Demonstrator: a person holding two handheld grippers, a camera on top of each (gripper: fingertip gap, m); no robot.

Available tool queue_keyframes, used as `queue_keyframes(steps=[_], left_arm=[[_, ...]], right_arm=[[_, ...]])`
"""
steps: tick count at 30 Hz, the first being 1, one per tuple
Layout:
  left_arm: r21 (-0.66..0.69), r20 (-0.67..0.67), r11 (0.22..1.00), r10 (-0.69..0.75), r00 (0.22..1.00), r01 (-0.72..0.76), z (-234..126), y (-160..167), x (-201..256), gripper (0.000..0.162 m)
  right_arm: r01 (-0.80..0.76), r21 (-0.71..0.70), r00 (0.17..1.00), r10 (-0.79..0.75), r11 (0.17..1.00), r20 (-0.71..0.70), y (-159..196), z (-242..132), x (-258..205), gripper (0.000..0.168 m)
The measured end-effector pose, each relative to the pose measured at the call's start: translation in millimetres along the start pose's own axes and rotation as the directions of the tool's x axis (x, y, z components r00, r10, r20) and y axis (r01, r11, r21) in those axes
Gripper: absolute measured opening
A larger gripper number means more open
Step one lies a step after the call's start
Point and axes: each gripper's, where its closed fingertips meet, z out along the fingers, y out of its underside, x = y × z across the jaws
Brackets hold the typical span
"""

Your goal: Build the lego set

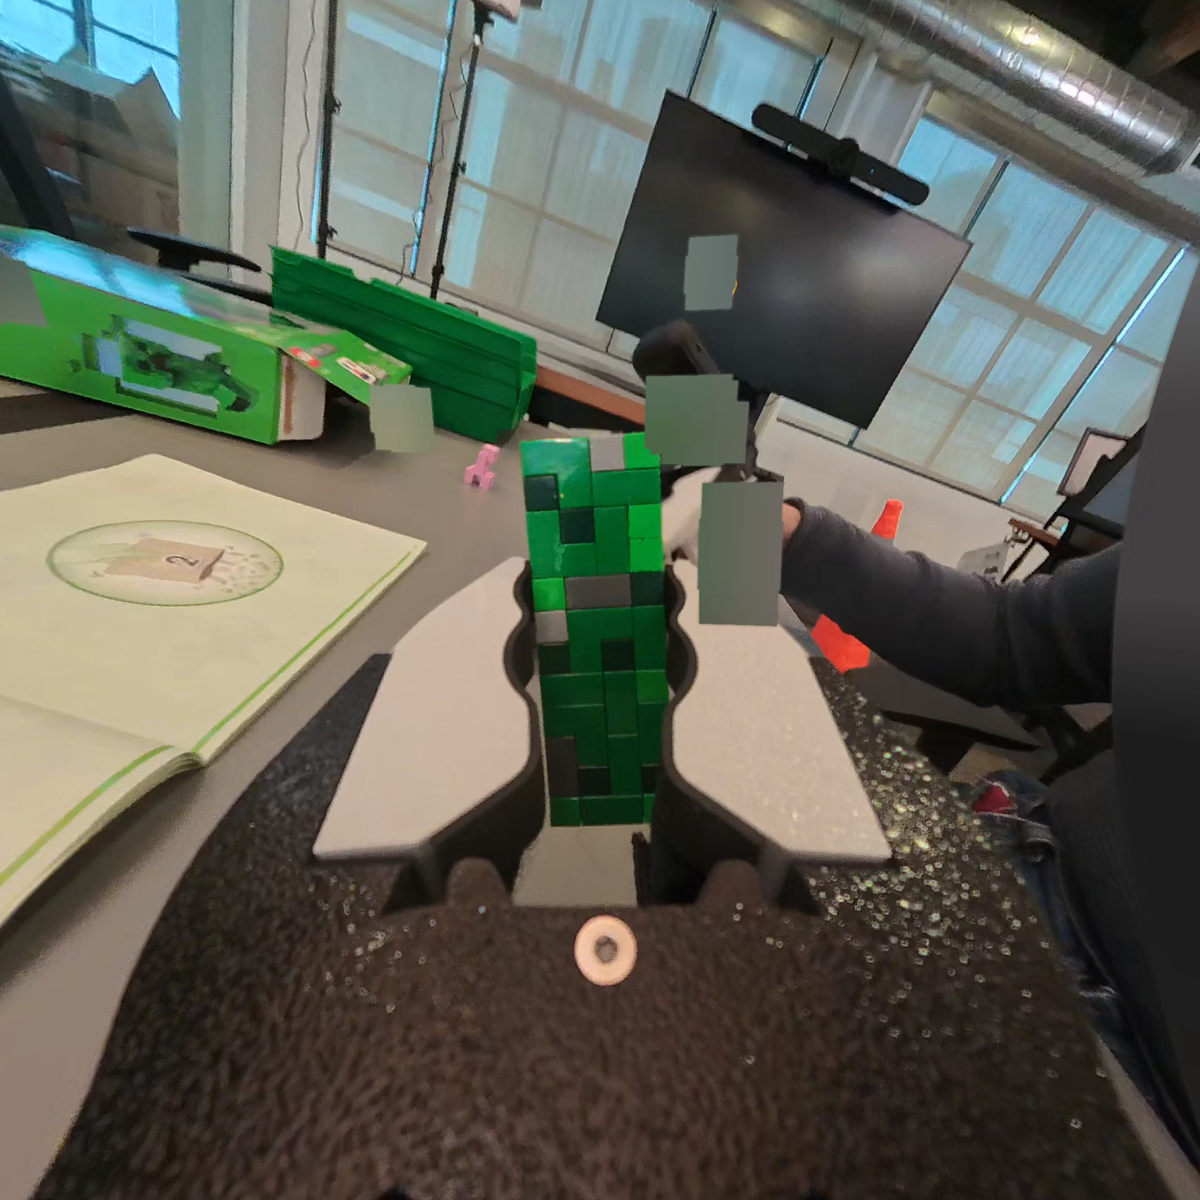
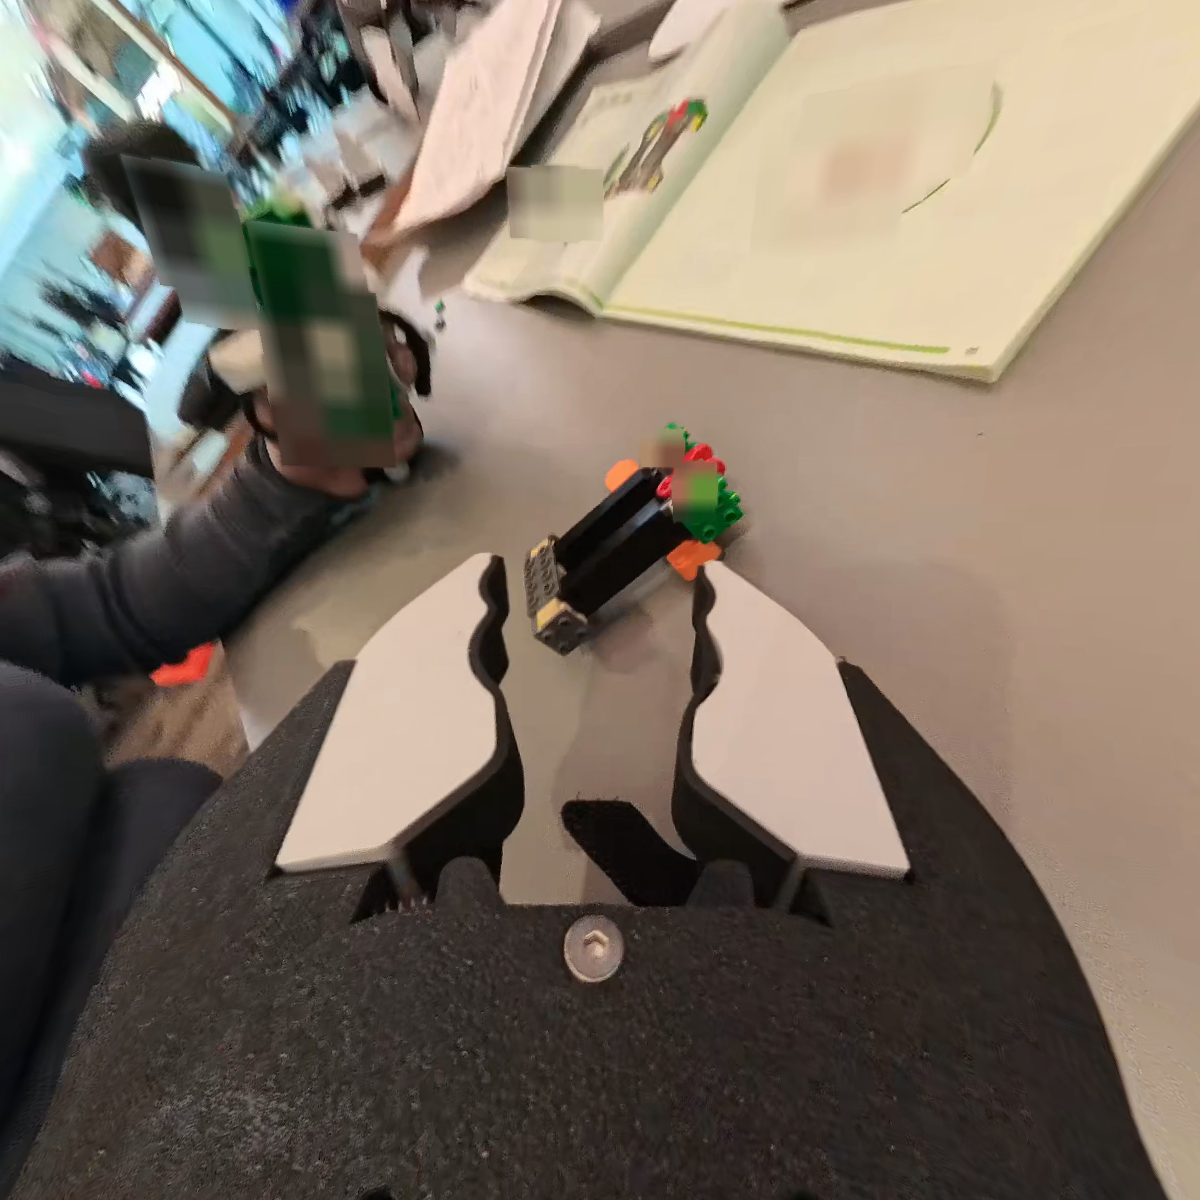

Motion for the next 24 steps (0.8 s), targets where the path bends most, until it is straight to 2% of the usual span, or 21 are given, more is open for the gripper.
queue_keyframes(steps=[3,5,8,10,14,18,24], left_arm=[[-0.019,-0.022,1.000,0.016,1.000,-0.016,10,5,8,0.037],[-0.002,-0.009,1.000,0.024,1.000,-0.024,15,3,8,0.037],[0.015,0.022,1.000,-0.011,1.000,0.011,21,1,4,0.037],[-0.003,0.025,1.000,-0.031,0.999,0.031,25,2,6,0.037],[-0.180,0.010,0.980,-0.091,0.996,0.091,38,22,14,0.037],[-0.351,0.044,0.922,-0.158,0.986,0.164,50,49,21,0.037],[-0.510,0.115,0.831,-0.187,0.976,0.220,61,82,26,0.037]], right_arm=[[-0.089,0.064,0.996,0.090,0.994,-0.005,-12,-3,14,0.046],[-0.151,0.047,0.988,0.152,0.987,-0.007,-16,1,26,0.050],[-0.291,-0.058,0.953,0.295,0.955,0.071,-14,12,31,0.055],[-0.388,-0.118,0.903,0.403,0.914,0.148,-17,17,29,0.052],[-0.438,-0.233,0.863,0.478,0.868,0.160,-18,22,33,0.048],[-0.425,-0.353,0.853,0.500,0.833,0.153,-12,27,29,0.043],[-0.398,-0.409,0.853,0.495,0.821,0.164,-9,37,24,0.034]])
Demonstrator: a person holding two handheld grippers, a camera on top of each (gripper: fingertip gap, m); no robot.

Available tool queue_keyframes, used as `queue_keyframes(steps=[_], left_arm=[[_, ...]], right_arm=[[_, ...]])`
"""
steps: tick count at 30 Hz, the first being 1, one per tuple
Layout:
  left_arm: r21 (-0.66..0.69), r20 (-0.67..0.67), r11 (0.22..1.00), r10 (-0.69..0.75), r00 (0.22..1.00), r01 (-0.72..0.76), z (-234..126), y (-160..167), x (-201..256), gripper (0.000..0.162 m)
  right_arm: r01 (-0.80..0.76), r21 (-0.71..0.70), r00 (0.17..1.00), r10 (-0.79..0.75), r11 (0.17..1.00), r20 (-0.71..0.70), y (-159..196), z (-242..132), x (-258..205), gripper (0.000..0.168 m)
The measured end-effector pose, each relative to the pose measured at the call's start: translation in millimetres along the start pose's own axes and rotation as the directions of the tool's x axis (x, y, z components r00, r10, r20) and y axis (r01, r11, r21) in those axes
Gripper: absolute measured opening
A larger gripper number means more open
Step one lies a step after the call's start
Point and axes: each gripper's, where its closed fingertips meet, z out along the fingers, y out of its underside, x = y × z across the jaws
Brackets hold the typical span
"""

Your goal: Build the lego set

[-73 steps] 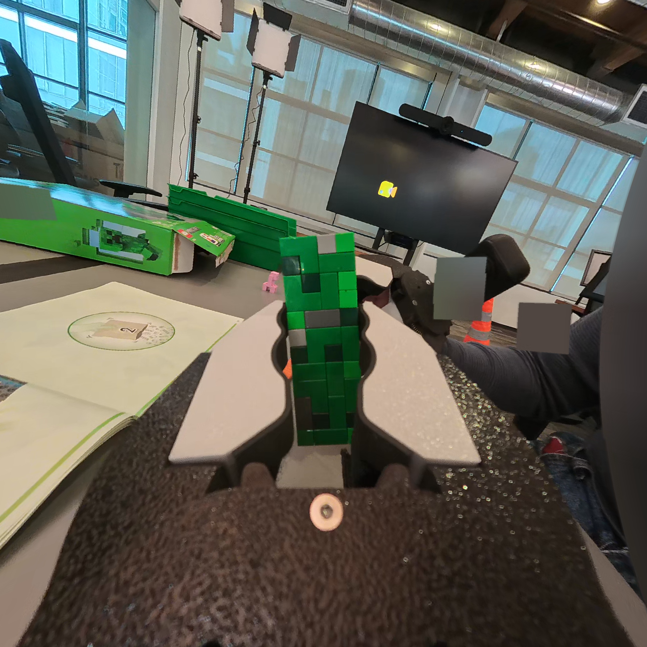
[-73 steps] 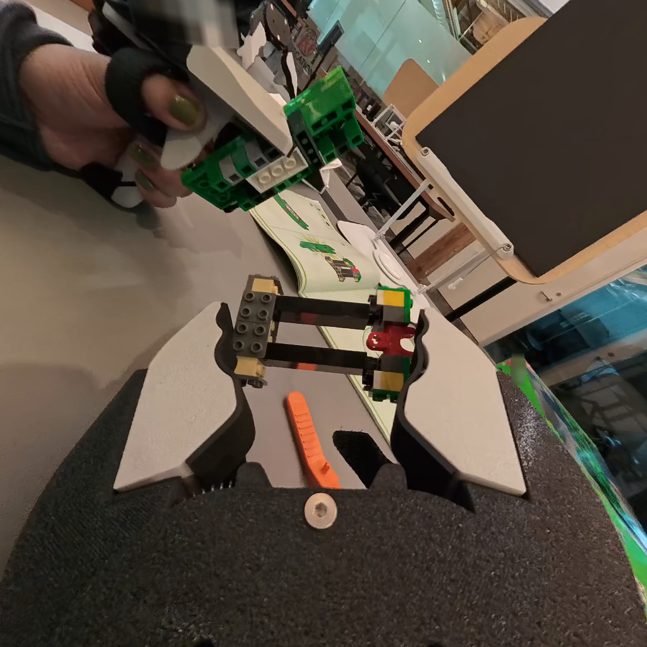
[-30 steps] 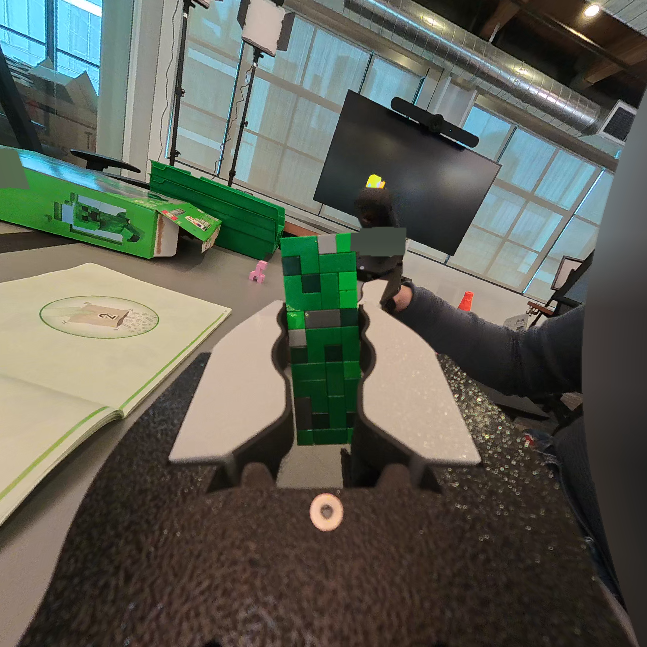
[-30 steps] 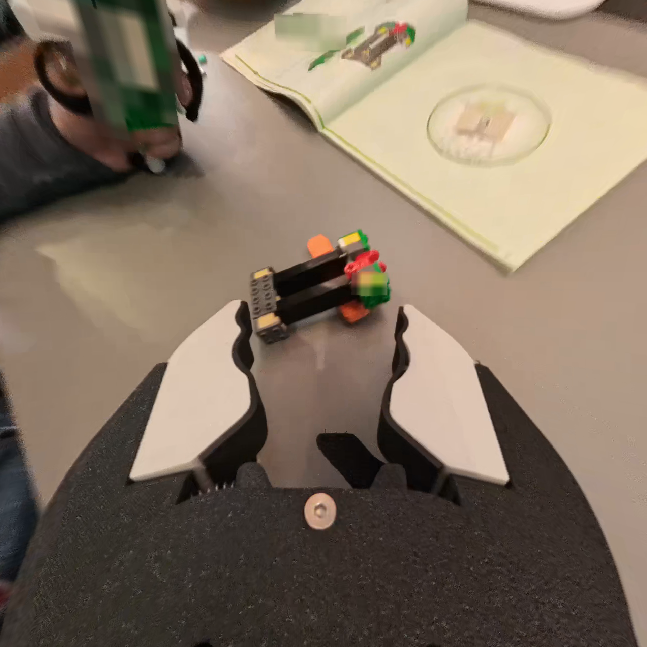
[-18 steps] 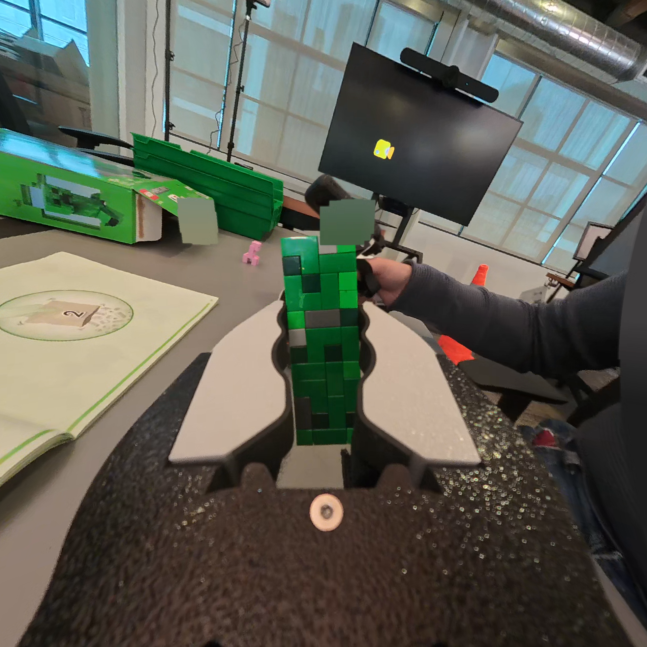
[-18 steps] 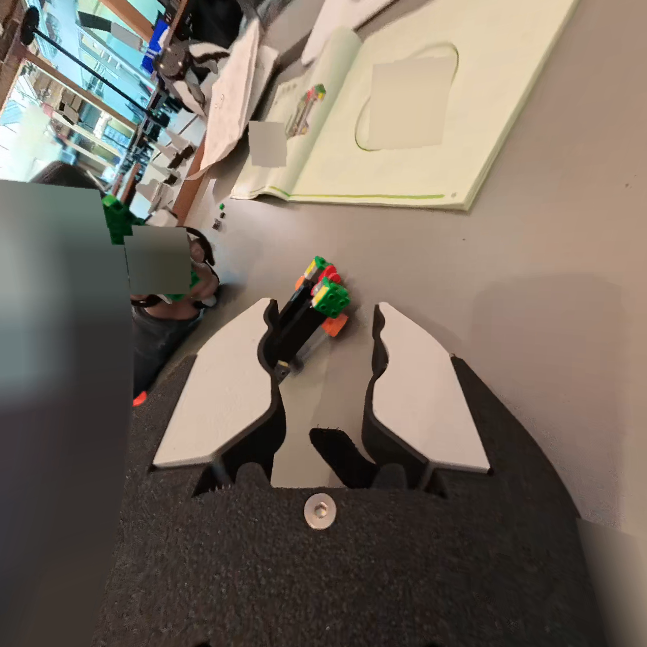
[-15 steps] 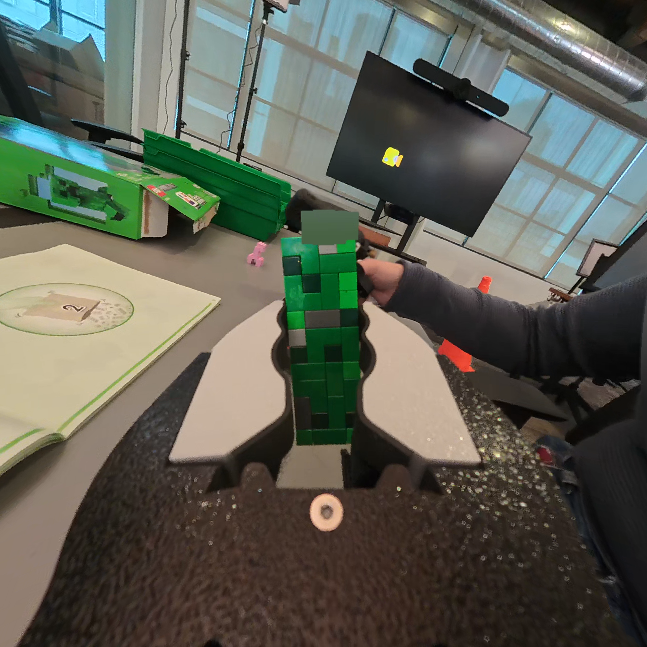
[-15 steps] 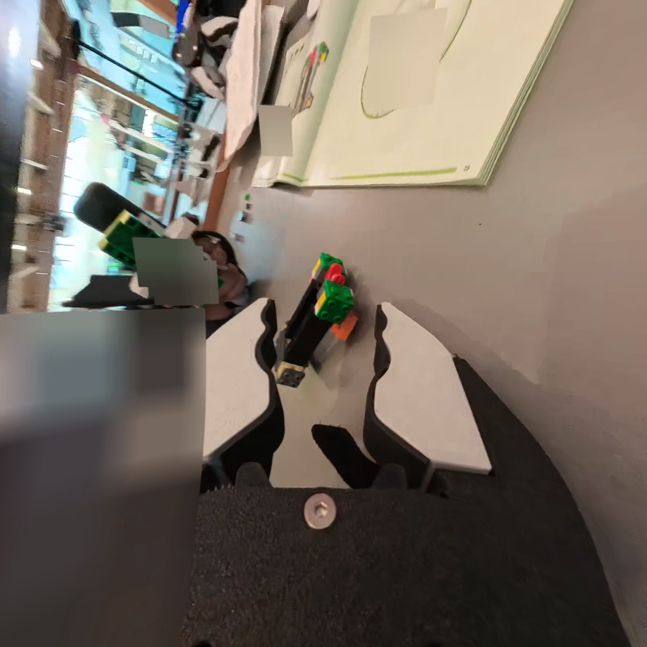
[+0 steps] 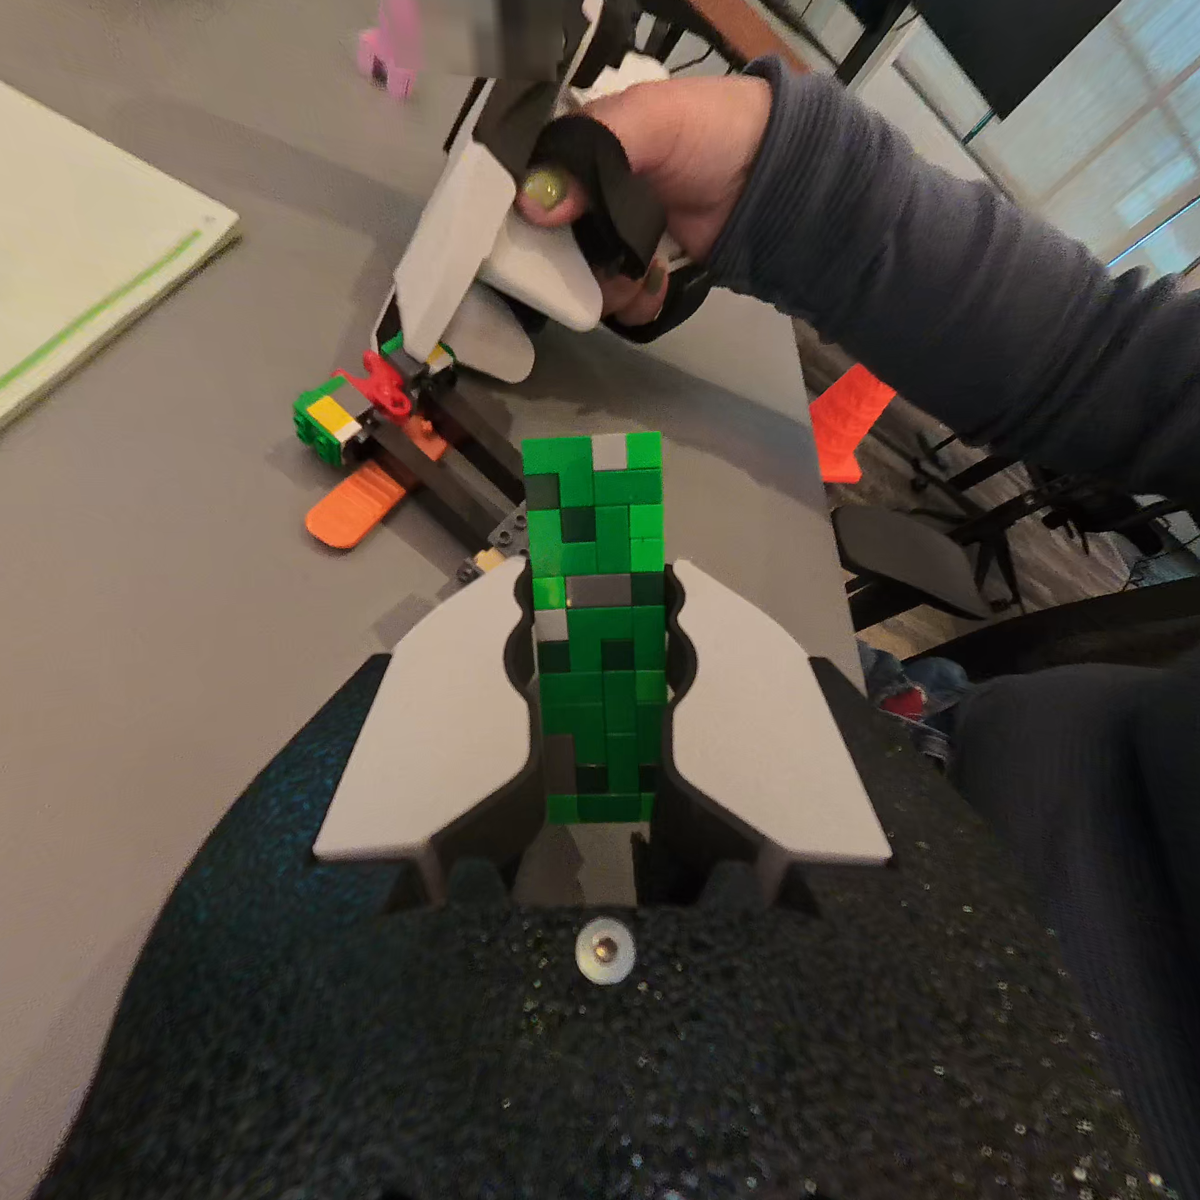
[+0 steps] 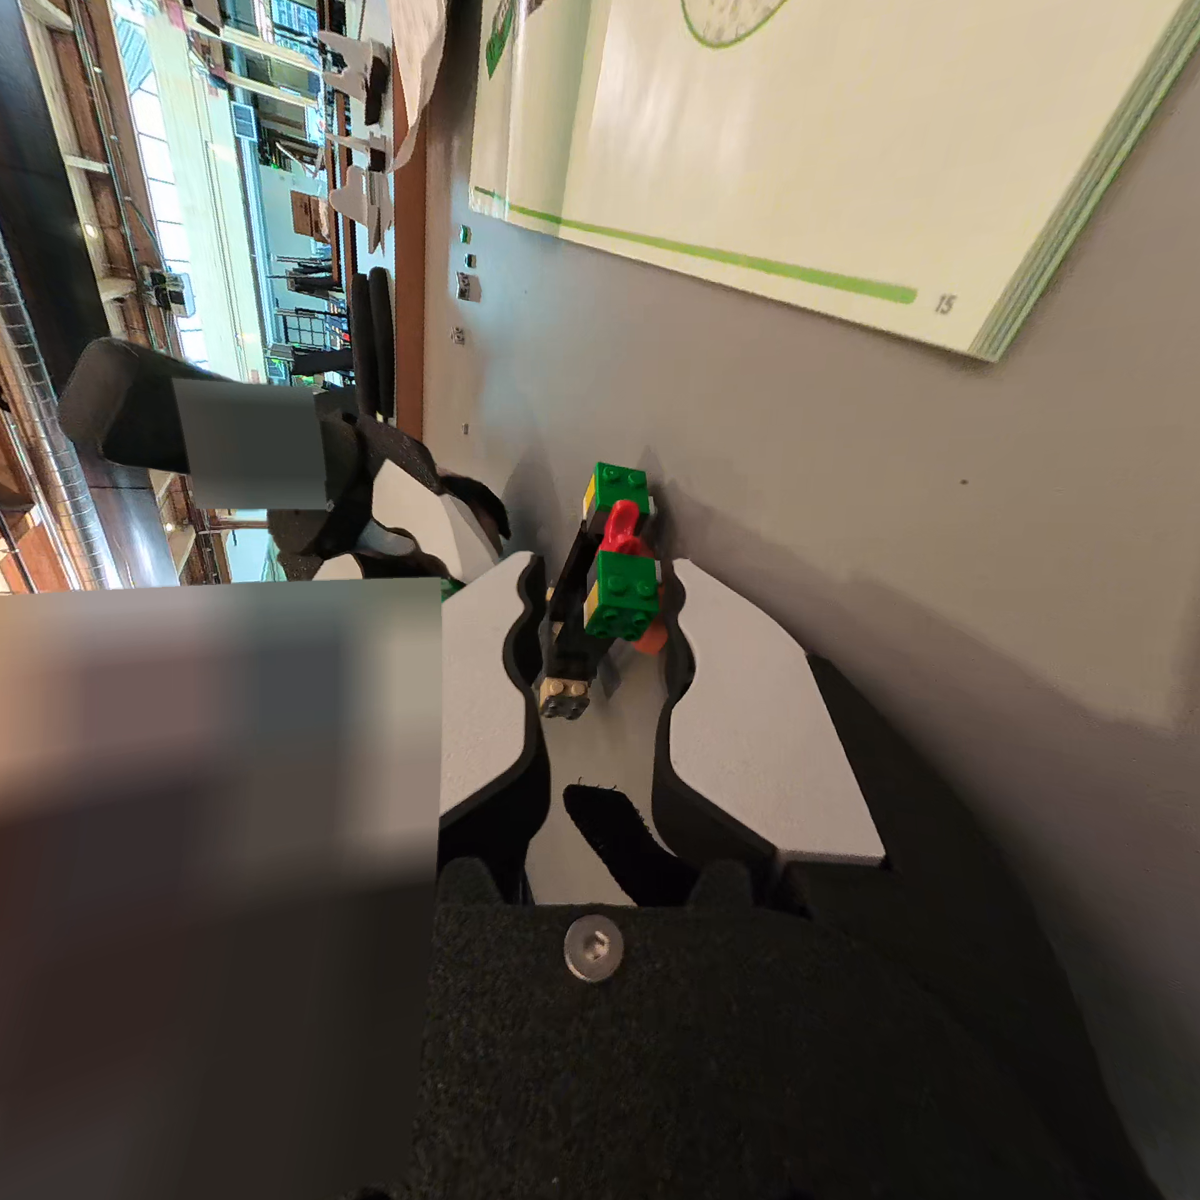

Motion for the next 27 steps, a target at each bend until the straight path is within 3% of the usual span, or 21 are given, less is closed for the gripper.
queue_keyframes(steps=[7,12,15,19,23,27], left_arm=[[-0.060,0.013,0.998,0.006,1.000,-0.006,7,9,0,0.037],[-0.047,-0.030,0.998,0.033,0.999,-0.035,0,11,13,0.037],[0.006,-0.061,0.997,0.079,0.995,-0.079,-15,7,24,0.037],[0.093,-0.015,0.987,0.135,0.991,-0.133,-36,-2,22,0.037],[0.149,-0.006,0.974,0.172,0.985,-0.169,-40,-7,23,0.037],[0.165,0.009,0.966,0.198,0.980,-0.197,-34,-8,23,0.037]], right_arm=[[0.085,0.051,0.995,-0.088,0.995,0.057,3,3,-9,0.020],[0.288,0.147,0.946,-0.305,0.946,0.106,11,0,-40,0.020],[0.509,0.169,0.854,-0.520,0.844,0.025,25,-2,-53,0.020],[0.771,0.174,0.633,-0.768,0.612,-0.101,47,-1,-66,0.020],[0.885,0.145,0.464,-0.863,0.442,-0.201,61,3,-73,0.022],[0.926,0.168,0.373,-0.884,0.337,-0.283,61,5,-76,0.034]])
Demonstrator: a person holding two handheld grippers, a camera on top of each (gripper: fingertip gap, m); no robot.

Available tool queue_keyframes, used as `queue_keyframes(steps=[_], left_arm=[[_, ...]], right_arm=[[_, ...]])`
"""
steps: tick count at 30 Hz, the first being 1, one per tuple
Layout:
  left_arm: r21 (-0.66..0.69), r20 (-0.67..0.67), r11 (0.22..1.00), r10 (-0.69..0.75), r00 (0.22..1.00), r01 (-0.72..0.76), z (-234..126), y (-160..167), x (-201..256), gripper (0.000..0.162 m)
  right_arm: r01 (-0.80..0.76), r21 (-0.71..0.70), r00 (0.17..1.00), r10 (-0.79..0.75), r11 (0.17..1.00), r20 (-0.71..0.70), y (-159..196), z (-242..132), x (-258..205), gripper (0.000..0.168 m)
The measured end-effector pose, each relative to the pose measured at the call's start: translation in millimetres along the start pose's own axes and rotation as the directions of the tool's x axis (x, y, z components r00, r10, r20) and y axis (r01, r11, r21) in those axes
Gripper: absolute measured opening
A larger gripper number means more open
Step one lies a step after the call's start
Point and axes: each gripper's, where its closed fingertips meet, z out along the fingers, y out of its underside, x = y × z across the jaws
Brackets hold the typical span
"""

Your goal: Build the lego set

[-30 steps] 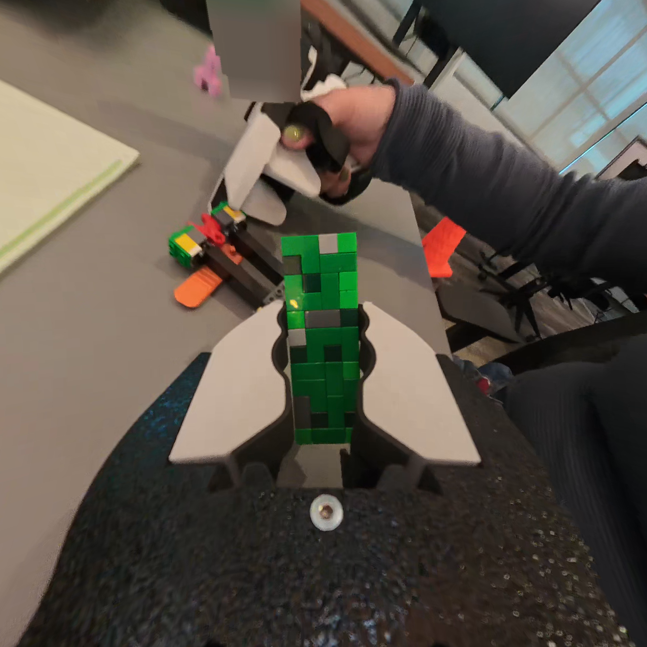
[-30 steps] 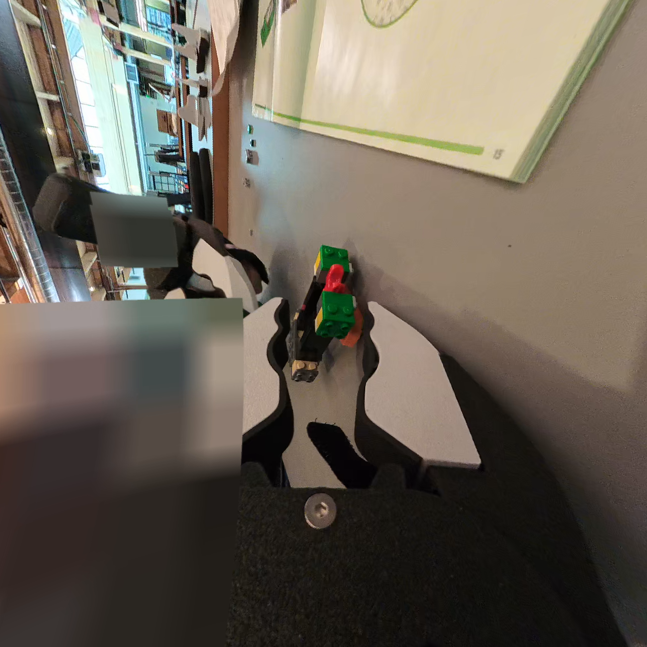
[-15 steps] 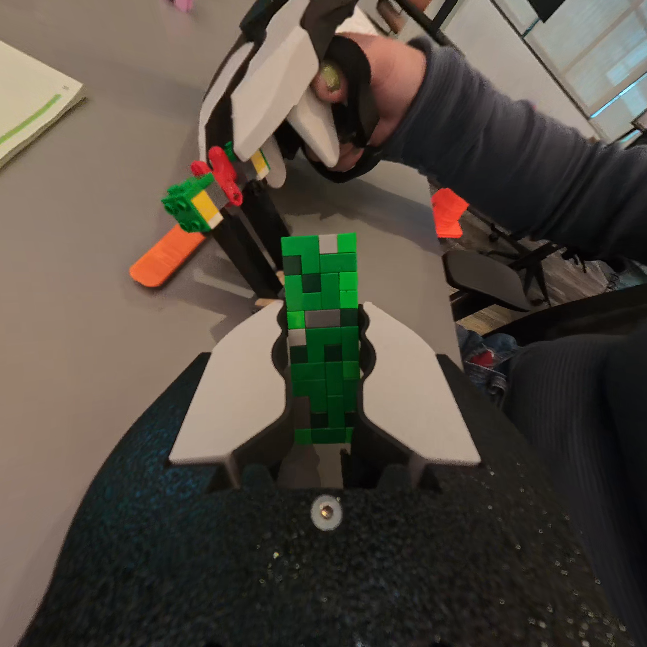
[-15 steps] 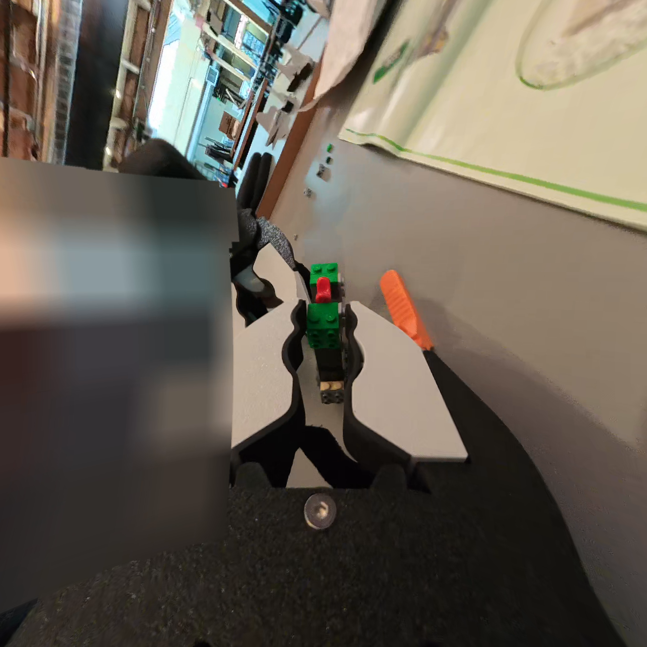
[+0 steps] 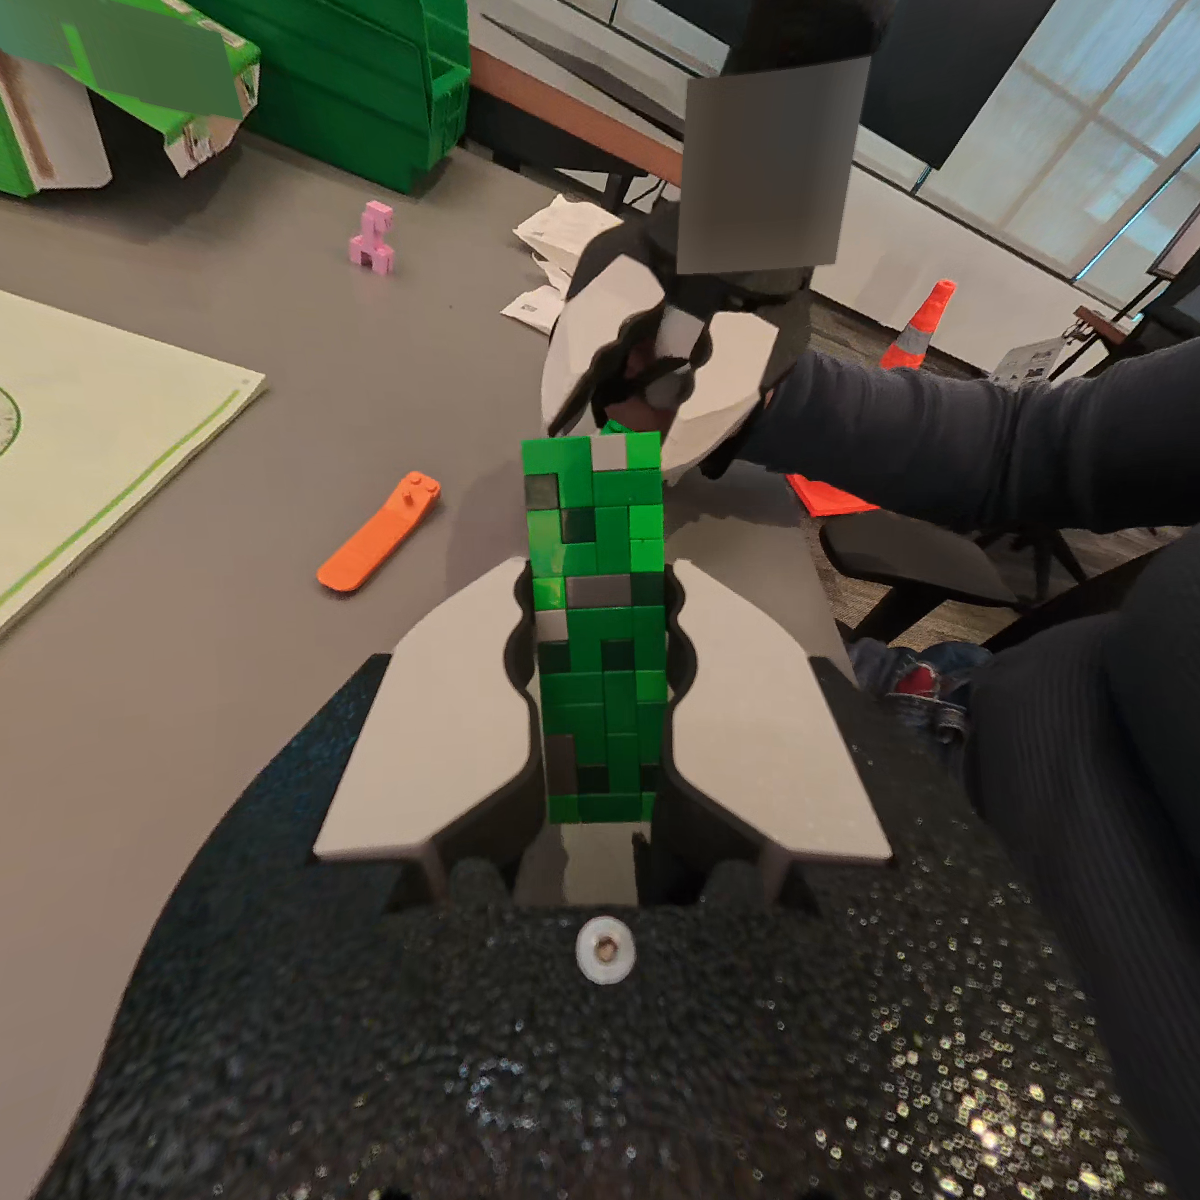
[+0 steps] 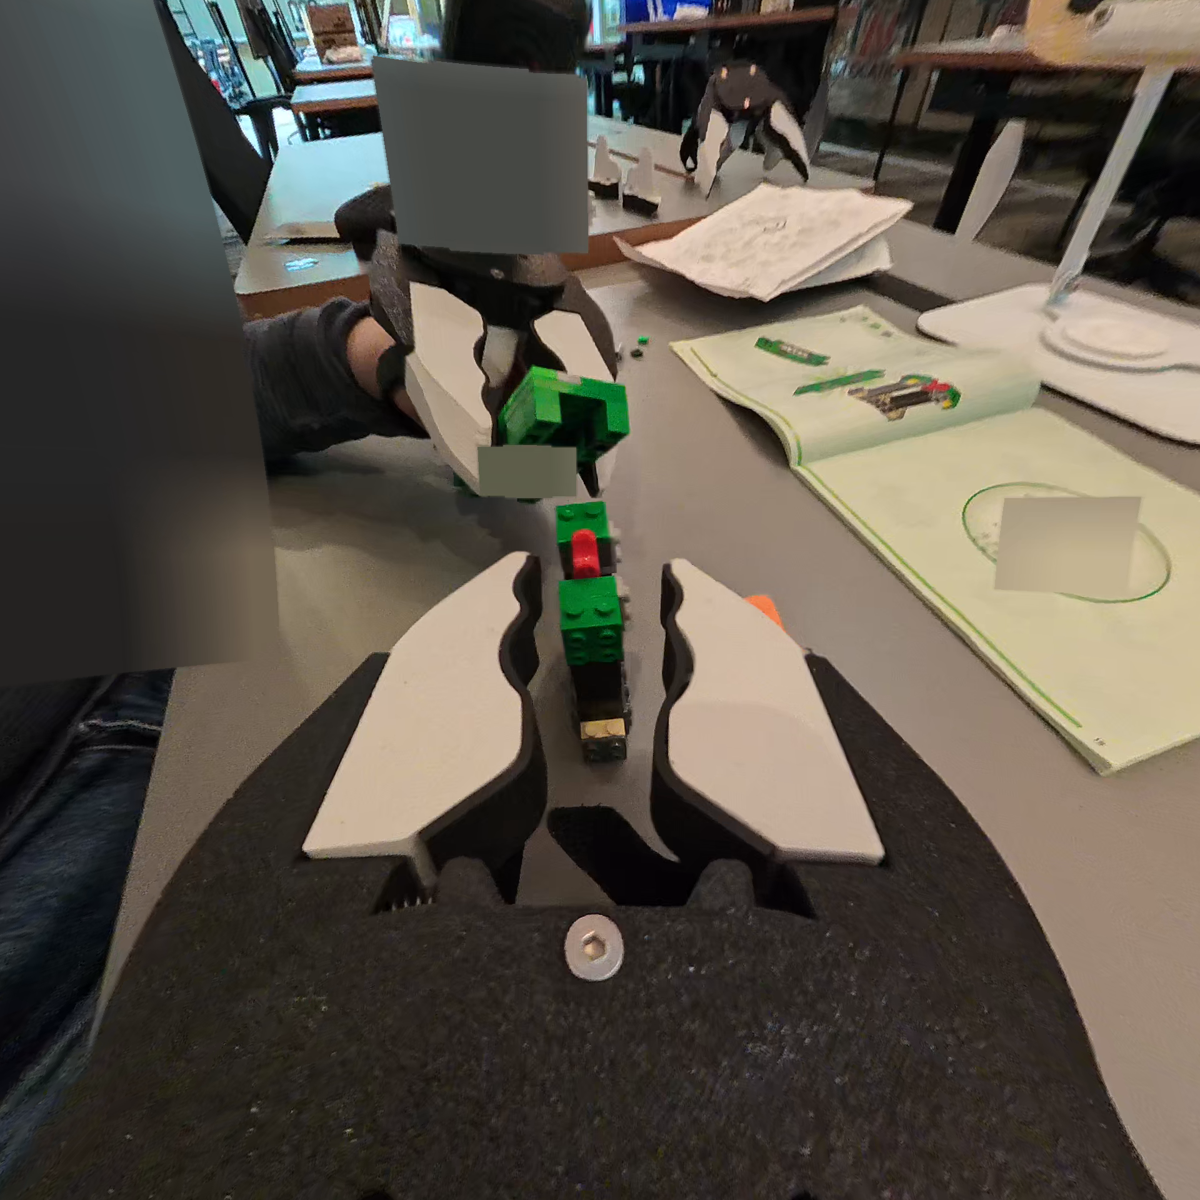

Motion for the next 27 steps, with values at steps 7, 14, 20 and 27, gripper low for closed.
queue_keyframes(steps=[7,14,20,27], left_arm=[[0.051,-0.015,0.999,0.012,1.000,-0.011,-1,-2,0,0.037],[0.130,-0.001,0.992,0.001,1.000,-0.001,-10,-11,-6,0.037],[0.143,0.005,0.990,0.007,1.000,-0.008,-10,-11,-7,0.037],[0.178,-0.023,0.984,-0.003,1.000,0.007,-12,-14,-5,0.037]], right_arm=[[0.007,0.055,0.999,-0.009,0.998,0.034,4,6,-5,0.050],[-0.005,0.025,0.999,0.004,1.000,0.051,5,19,-6,0.057],[-0.057,0.000,0.998,0.057,0.998,0.010,7,29,-2,0.050],[-0.055,0.035,0.998,0.055,0.998,-0.014,5,24,-1,0.031]])
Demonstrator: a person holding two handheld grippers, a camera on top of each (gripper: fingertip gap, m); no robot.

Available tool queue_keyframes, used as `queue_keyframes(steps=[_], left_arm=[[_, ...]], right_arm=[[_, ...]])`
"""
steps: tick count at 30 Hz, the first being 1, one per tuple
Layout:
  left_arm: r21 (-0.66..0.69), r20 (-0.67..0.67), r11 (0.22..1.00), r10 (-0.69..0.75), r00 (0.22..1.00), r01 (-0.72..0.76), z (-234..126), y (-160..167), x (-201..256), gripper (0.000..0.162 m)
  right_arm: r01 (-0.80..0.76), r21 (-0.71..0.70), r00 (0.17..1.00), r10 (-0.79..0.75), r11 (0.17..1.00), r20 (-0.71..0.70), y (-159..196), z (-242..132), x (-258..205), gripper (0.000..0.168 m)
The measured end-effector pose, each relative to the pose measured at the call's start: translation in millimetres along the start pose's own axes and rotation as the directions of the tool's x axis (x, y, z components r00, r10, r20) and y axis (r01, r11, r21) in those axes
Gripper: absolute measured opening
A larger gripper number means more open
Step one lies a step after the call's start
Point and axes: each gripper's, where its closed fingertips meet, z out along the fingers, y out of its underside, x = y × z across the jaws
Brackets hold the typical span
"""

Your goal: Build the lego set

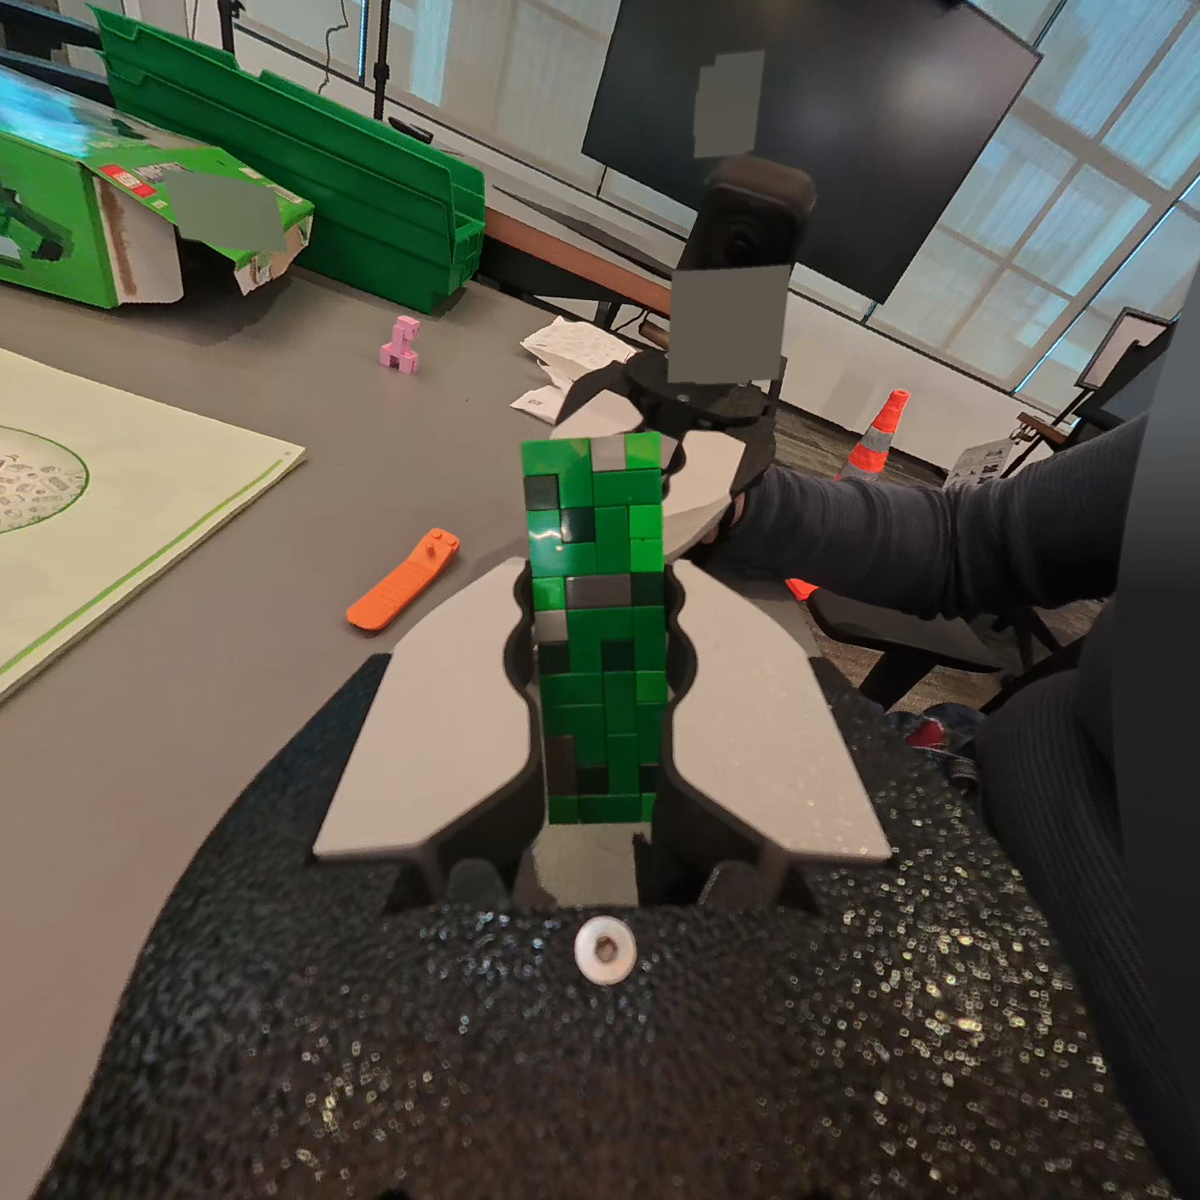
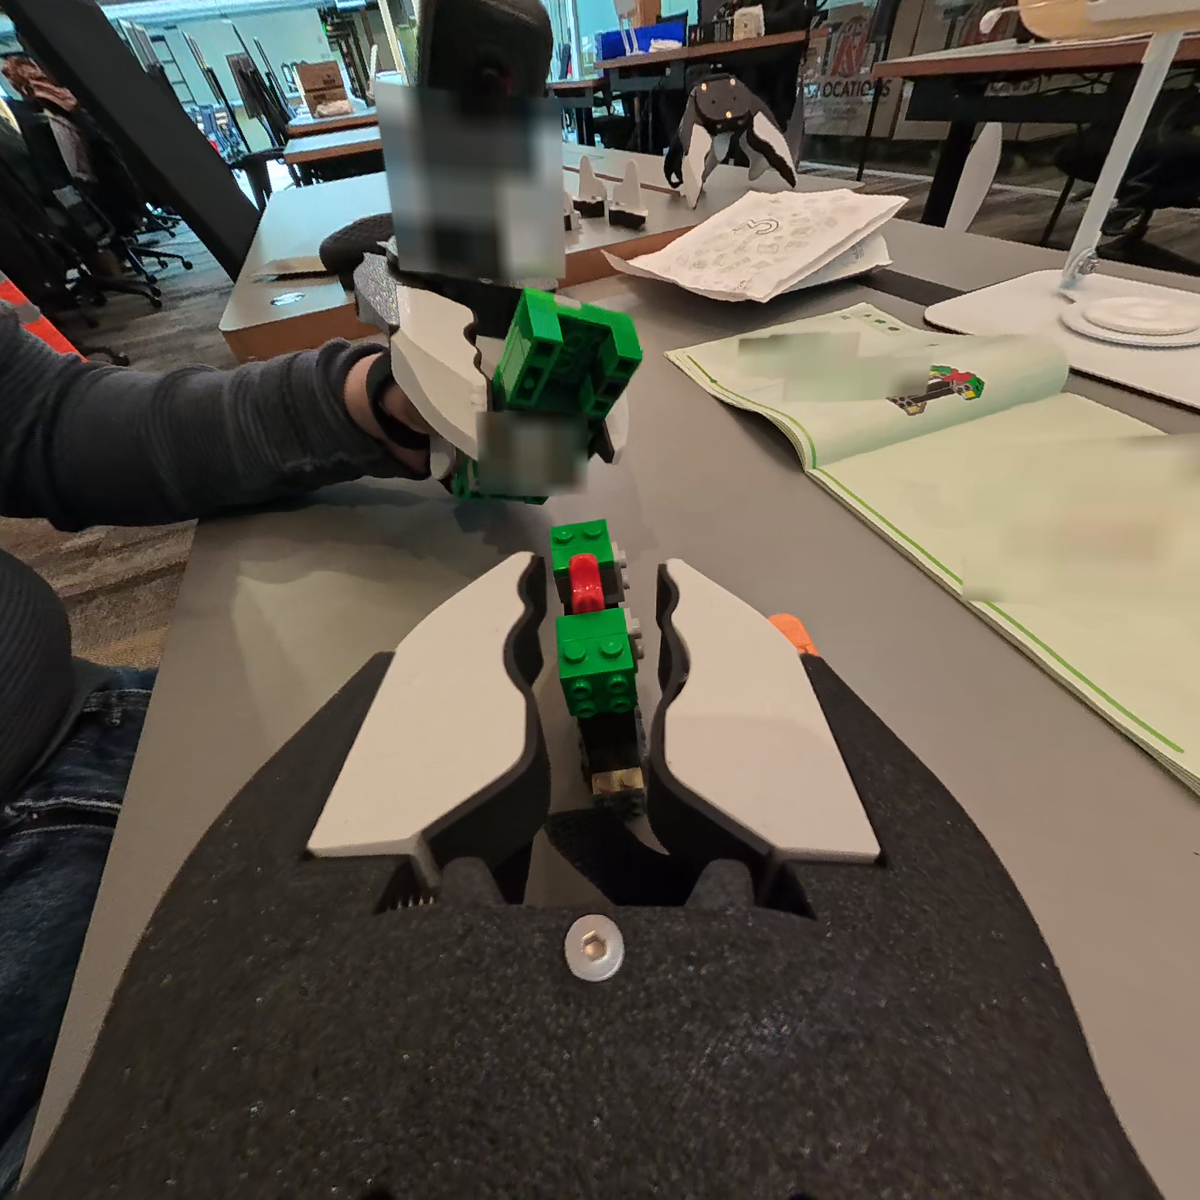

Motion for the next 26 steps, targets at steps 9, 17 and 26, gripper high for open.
queue_keyframes(steps=[9,17,26], left_arm=[[0.009,-0.014,1.000,-0.005,1.000,0.006,1,0,1,0.037],[0.078,-0.051,0.997,0.025,0.998,-0.021,1,-5,4,0.037],[0.205,-0.034,0.929,0.321,0.946,-0.308,1,-22,21,0.036]], right_arm=[[-0.006,-0.011,0.998,0.006,1.000,0.055,1,1,-5,0.021],[0.028,0.086,0.999,-0.030,0.996,0.029,-11,-4,-5,0.020],[0.013,0.224,0.994,-0.037,0.974,0.104,-55,-8,-17,0.020]])
